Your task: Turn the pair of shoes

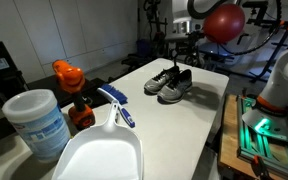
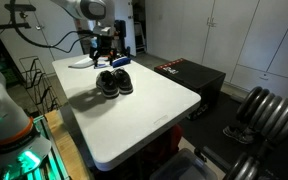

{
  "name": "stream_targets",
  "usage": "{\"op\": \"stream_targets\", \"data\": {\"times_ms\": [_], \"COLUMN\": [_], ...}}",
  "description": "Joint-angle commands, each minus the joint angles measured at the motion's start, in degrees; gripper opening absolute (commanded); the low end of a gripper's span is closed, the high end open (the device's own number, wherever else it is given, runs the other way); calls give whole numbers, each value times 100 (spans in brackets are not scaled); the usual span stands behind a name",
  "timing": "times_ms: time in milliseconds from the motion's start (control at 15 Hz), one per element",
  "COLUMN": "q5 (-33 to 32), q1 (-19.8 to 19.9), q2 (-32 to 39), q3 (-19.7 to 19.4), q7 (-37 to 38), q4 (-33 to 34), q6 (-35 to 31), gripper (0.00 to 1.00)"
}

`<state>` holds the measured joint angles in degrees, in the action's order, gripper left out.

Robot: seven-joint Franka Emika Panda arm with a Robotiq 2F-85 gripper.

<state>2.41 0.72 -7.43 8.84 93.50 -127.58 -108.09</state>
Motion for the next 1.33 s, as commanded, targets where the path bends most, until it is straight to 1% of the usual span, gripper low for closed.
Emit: {"op": "stream_targets", "data": {"times_ms": [0,133,733,1000,1267], "q5": [-478,-566,-506,-590,-526], "q1": [-108,-116,-112,-125,-145], "q2": [131,217,560,713,872], "q3": [-76,-95,-277,-339,-396], "q7": [211,240,443,678,740], "q4": [-76,-95,-293,-347,-370], "q6": [-405,-556,-1282,-1507,-1626], "gripper": [100,100,100,100,100]}}
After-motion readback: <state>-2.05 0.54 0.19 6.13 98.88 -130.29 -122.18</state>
